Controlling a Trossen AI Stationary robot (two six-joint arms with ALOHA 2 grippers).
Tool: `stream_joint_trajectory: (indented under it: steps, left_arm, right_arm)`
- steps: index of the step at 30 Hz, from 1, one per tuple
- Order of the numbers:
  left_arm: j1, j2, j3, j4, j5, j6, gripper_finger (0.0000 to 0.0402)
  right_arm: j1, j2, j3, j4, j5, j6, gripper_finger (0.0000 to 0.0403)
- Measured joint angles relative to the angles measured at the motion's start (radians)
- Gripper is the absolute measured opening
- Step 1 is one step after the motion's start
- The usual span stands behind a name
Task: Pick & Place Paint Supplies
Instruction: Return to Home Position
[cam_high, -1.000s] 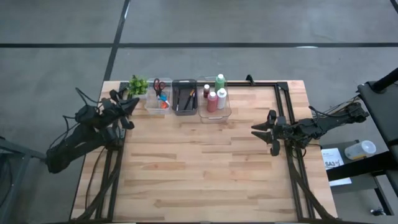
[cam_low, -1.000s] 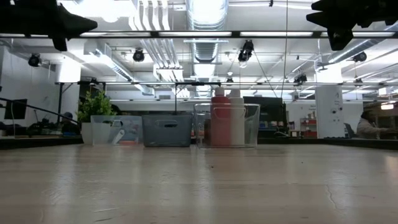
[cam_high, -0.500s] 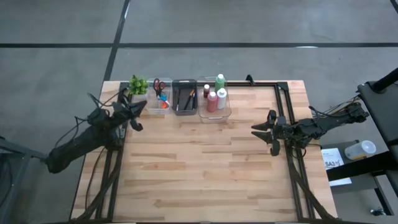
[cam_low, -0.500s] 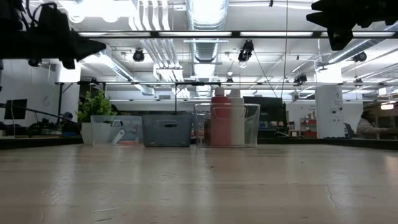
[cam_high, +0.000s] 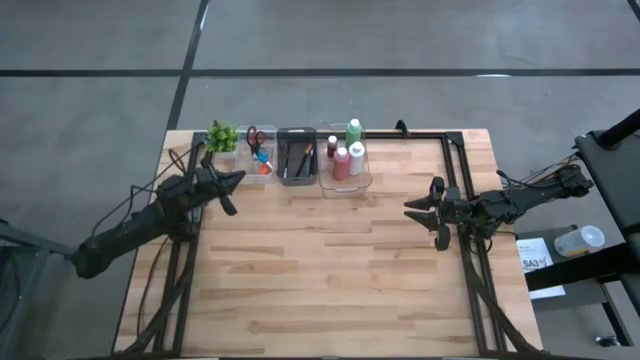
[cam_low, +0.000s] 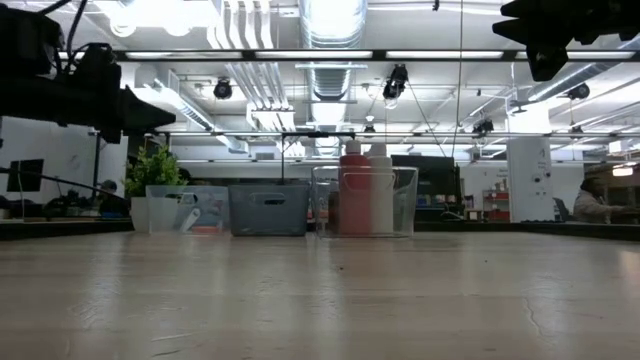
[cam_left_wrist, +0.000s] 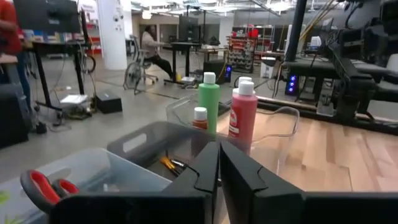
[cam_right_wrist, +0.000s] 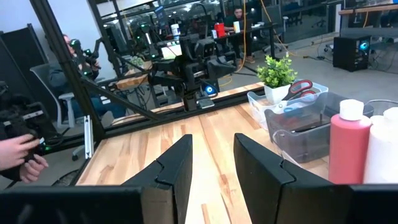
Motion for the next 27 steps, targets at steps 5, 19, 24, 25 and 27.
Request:
stream_joint_trajectory:
  steps: [5,19,24,25,27]
  left_arm:
    - [0.000,0.038,0.000,0.000,0.000,-0.021,0.0037]
    - [0.000,0.078,0.000,0.000,0.000,-0.020,0.0039]
    - [0.000,0.079,0.000,-0.001,0.000,-0.019,0.0039]
    - [0.000,0.079,0.000,-0.001,0.000,-0.018,0.0039]
    - [0.000,0.079,0.000,-0.001,0.000,-0.017,0.0039]
  right_arm:
    - [0.000,0.000,0.000,0.000,0.000,0.000,0.0116]
    - [0.000,0.000,0.000,0.000,0.000,0.000,0.0116]
    - [0.000,0.000,0.000,0.000,0.000,0.000,0.0116]
    - [0.000,0.000,0.000,0.000,0.000,0.000,0.0116]
    - [0.000,0.000,0.000,0.000,0.000,0.000,0.0116]
